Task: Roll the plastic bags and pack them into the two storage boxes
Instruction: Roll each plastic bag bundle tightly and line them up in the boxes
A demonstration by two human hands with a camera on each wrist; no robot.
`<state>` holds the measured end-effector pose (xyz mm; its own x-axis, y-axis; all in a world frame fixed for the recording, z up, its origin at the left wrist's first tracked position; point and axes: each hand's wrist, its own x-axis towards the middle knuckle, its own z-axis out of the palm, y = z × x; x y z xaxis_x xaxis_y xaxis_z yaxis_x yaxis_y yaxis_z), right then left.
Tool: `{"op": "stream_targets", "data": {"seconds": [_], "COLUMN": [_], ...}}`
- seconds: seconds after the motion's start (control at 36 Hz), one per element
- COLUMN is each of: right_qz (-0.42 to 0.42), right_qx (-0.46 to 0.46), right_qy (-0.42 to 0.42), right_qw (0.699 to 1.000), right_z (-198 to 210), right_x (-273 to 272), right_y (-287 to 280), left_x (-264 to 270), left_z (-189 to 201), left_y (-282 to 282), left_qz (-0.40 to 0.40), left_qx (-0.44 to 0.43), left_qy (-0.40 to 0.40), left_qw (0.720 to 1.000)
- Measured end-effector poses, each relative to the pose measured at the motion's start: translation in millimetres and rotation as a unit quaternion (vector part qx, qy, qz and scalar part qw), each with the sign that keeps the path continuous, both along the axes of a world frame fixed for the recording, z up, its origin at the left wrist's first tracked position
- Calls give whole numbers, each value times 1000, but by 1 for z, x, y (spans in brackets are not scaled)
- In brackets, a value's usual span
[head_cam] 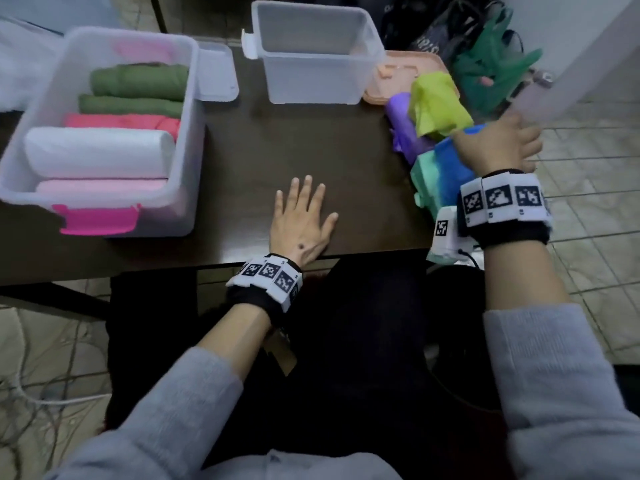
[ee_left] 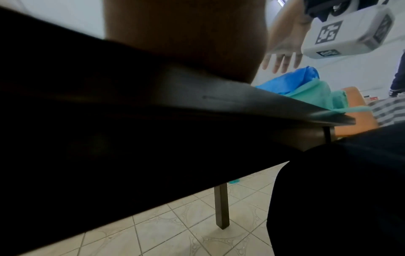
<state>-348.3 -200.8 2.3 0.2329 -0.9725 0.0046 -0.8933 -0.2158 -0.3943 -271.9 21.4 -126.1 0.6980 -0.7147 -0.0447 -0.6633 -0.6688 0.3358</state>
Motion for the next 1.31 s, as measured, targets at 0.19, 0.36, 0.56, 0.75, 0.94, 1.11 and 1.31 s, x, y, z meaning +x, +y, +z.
{"op": "stream_targets", "data": {"seconds": [0.19,0.36,0.56,0.75,0.94,1.11,1.31], "right_qz": [30,41,30,47,194,266,331], "right_qx": [113,100,76,58,129,101,-111], "right_qy": [121,146,85,54,-16,54,153], "right_qw": [986,983,993,996,972,957,925], "right_z": [-9,-10,-14,-7,9,-15,-48], "right_x": [-8,-14,-19,-13,13,50,75], "right_y": [-22,-16,-8,12,58,86,102], "left_x": [0,0,-1,-1,-1,2,5], "left_z": [0,-1,-3,-4,-6,-8,-5], "left_y": [2,2,2,1,1,3,11], "left_qz": [1,3,8,13,13,23,149], "left_qx": [5,6,3,2,-14,-74,-382], "left_qy": [-16,-20,-27,-29,-25,7,79], "left_qw": [1000,1000,1000,1000,1000,997,908]}}
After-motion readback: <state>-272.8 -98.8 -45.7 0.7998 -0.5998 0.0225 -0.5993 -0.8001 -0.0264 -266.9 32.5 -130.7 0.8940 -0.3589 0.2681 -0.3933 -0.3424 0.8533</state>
